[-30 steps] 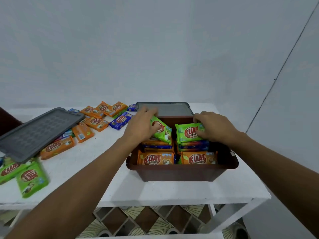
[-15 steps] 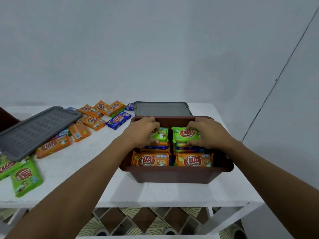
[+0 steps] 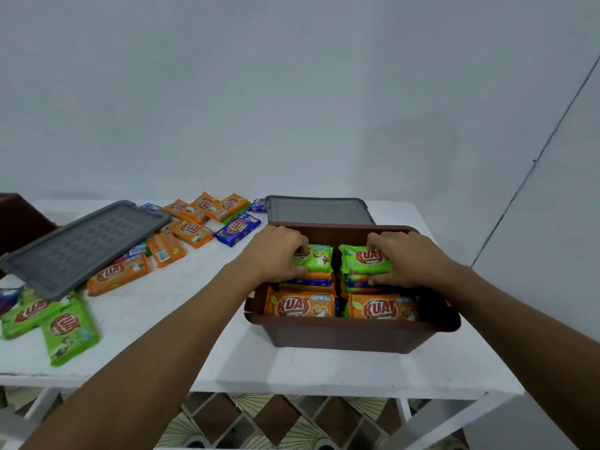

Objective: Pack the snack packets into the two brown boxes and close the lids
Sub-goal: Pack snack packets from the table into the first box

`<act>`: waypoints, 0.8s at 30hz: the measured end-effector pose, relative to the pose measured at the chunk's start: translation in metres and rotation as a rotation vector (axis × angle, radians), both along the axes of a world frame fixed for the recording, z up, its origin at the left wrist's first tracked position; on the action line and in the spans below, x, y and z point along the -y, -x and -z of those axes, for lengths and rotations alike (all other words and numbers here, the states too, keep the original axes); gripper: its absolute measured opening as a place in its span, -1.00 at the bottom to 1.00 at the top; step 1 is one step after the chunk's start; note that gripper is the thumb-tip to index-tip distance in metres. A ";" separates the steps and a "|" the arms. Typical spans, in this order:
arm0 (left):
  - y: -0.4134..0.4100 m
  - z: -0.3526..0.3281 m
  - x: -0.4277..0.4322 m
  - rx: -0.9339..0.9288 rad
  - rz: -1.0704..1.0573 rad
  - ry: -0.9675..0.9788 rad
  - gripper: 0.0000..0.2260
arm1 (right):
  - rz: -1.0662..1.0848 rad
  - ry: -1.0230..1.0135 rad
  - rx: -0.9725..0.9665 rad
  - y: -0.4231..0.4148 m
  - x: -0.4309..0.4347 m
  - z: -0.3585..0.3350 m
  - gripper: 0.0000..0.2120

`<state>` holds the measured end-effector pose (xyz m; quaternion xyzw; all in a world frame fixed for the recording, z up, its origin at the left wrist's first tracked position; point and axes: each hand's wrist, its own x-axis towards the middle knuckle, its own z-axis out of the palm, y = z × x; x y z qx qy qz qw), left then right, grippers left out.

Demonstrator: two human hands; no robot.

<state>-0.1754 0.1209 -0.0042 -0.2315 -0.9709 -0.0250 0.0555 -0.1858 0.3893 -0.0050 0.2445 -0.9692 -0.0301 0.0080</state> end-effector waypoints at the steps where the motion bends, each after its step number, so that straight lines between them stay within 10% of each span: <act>1: 0.000 -0.002 0.006 0.015 0.015 -0.040 -0.66 | 0.015 0.015 0.024 0.000 0.002 -0.003 -0.45; 7: 0.008 0.010 0.077 -0.097 -0.005 -0.424 -0.82 | -0.077 0.234 -0.033 0.002 0.056 -0.012 -0.78; 15: 0.030 0.035 0.173 0.112 -0.184 -0.231 -0.75 | -0.174 0.391 -0.061 0.040 0.168 -0.027 -0.95; 24: 0.078 0.062 0.235 0.136 -0.059 -0.138 -0.60 | -0.063 0.004 0.168 0.119 0.261 -0.014 -0.70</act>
